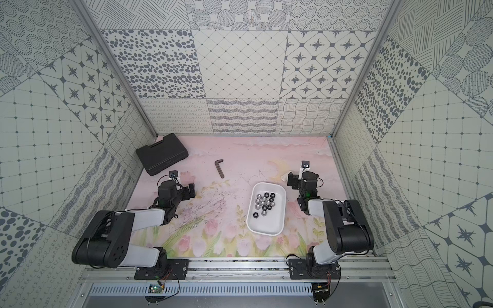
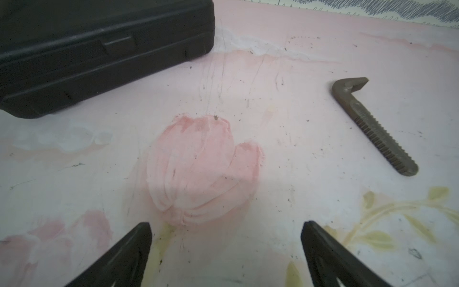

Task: Put the nuts on the desktop into the storage box
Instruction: Reset both arms

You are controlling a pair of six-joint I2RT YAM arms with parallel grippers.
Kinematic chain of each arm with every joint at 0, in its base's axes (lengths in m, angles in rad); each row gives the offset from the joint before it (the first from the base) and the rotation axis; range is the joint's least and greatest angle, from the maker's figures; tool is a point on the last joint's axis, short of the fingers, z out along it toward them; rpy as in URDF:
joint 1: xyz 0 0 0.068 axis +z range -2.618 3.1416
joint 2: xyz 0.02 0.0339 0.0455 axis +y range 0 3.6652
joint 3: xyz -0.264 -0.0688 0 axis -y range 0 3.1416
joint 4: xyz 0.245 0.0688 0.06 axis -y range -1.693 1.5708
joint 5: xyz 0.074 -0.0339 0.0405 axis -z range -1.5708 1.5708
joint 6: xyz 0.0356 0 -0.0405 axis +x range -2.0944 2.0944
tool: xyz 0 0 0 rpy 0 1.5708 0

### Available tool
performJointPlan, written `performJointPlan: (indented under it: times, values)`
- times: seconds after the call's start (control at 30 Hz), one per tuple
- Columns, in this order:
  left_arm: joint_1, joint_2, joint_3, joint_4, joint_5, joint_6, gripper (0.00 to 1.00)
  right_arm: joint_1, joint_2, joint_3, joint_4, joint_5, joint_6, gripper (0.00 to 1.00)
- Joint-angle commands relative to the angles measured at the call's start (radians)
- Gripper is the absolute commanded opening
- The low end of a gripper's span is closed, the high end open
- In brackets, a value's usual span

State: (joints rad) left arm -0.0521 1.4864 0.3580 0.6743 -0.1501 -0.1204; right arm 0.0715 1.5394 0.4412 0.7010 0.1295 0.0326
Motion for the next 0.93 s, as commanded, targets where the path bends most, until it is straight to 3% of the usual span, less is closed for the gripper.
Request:
performJointPlan:
  times: [0.0,0.13,0.17,0.9]
  values:
    - [0.015,0.075,-0.003,0.254,0.05,0.04,0.99,-0.009,0.023,-0.042,0.185,-0.036,-0.008,0.97]
    - [0.012,0.075,0.051,0.155,0.045,0.038,0.99,-0.011,0.011,-0.033,0.14,-0.045,-0.011,0.97]
    - [0.012,0.092,0.041,0.211,0.043,0.053,0.99,-0.012,0.012,-0.032,0.136,-0.044,-0.01,0.97]
    - [0.008,0.083,0.05,0.172,0.053,0.053,0.99,-0.012,0.013,-0.033,0.141,-0.045,-0.01,0.97]
